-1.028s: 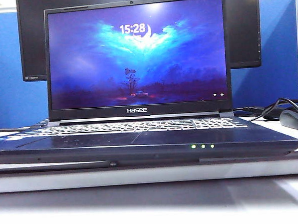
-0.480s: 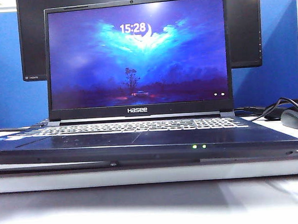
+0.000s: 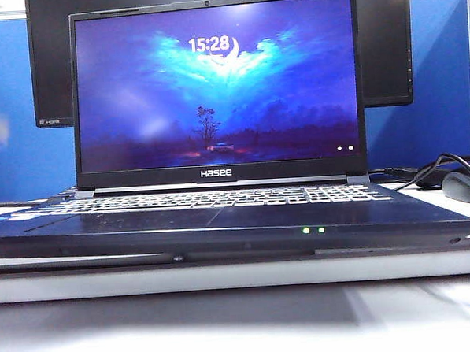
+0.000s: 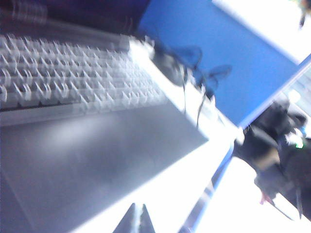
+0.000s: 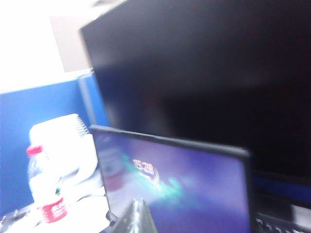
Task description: Close the lid of the black laptop.
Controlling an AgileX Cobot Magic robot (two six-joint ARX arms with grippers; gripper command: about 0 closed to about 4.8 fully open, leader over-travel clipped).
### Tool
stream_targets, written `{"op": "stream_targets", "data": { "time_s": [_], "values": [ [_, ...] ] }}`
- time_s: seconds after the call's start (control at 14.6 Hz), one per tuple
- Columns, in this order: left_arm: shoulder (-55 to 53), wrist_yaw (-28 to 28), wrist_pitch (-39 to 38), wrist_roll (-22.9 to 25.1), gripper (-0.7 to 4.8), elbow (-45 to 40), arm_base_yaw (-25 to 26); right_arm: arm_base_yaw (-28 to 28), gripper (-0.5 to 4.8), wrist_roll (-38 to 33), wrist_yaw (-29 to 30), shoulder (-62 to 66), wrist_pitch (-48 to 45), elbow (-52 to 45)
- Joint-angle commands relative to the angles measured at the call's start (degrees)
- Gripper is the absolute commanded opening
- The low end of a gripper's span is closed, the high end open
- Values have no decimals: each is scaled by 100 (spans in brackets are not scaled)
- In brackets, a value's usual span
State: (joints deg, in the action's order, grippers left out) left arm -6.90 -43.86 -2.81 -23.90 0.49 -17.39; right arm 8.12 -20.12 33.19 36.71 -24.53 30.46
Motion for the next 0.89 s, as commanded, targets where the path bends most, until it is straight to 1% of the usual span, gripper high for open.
{"op": "stream_targets", "data": {
  "time_s": [0.07, 0.14, 0.27, 0.34, 0.55, 0.62, 0.69, 0.82, 0.89],
  "values": [
    [-494, -79, 7, 166, 0, 212, 2, 529, -5, 708, -28, 1016, -94, 955],
    [-732, -68, -83, 282, 4, 380, 0, 625, -5, 809, -103, 1274, -79, 1261],
    [-1333, 61, -365, 387, 4, 767, 0, 616, -5, 992, -157, 1698, 7, 1742],
    [-1696, 42, -573, 400, 4, 1012, -7, 616, -5, 1154, -229, 1869, 70, 1939],
    [-2503, -136, -1355, 437, 4, 1851, -179, 614, -5, 1303, -356, 2293, 317, 2479],
    [-2721, -105, -1759, 243, 3, 2240, -308, 614, -5, 1440, -415, 2406, 514, 2660],
    [-3005, -26, -2306, 46, 3, 2752, -538, 614, -5, 1659, -525, 2610, 944, 2986],
    [-3482, 275, -3359, -39, 3, 3366, -1060, 616, -5, 1950, -551, 2933, 1259, 3338],
    [-3709, 476, -3866, -20, 4, 3576, -1307, 616, -5, 2131, -654, 3084, 1408, 3488]
  ]
}}
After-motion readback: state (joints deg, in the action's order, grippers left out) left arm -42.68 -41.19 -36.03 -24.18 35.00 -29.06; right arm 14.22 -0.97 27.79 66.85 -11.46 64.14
